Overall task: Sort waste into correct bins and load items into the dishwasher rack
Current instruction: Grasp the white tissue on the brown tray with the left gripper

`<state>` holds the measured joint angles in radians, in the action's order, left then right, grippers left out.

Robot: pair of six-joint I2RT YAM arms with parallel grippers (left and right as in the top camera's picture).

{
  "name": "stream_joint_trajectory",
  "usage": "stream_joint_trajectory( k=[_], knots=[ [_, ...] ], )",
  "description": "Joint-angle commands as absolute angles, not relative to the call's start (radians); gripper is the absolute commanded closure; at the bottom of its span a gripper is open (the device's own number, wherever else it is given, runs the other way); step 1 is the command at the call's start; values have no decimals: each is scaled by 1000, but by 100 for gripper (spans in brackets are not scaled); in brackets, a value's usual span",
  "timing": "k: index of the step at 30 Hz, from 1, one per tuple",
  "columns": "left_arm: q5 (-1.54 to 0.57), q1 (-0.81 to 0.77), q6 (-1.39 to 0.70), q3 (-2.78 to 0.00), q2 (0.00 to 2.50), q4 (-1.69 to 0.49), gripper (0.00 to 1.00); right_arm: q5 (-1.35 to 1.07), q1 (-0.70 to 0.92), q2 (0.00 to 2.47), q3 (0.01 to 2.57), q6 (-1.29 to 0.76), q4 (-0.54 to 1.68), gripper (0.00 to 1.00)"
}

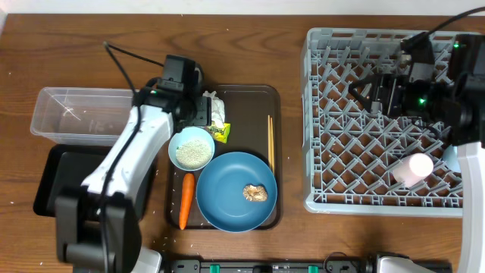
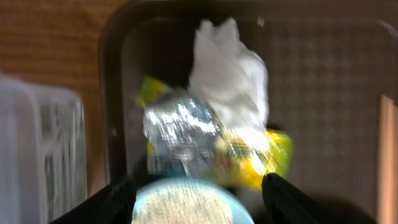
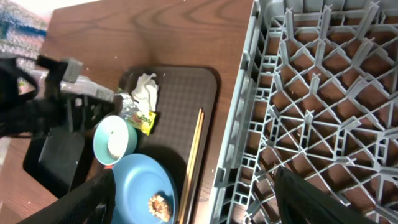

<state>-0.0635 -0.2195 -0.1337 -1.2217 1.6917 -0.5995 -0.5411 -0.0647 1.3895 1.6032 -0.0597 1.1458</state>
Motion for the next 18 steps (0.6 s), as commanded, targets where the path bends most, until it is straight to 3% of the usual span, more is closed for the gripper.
stream_joint_trajectory(
  k=[1,5,18],
  knots=[
    [-27,-222,-132,-1219,1764,-529,34,-538,-35,1393,1600,-66,1143,26],
    [-129,-236,-132,-1219,1800,-443,34,-538,-30,1393,1600,-66,1141,26],
    [-43,-300,-71,-1219,1935,-287,34,-534,-30,1393,1600,-66,1143,26]
  ],
)
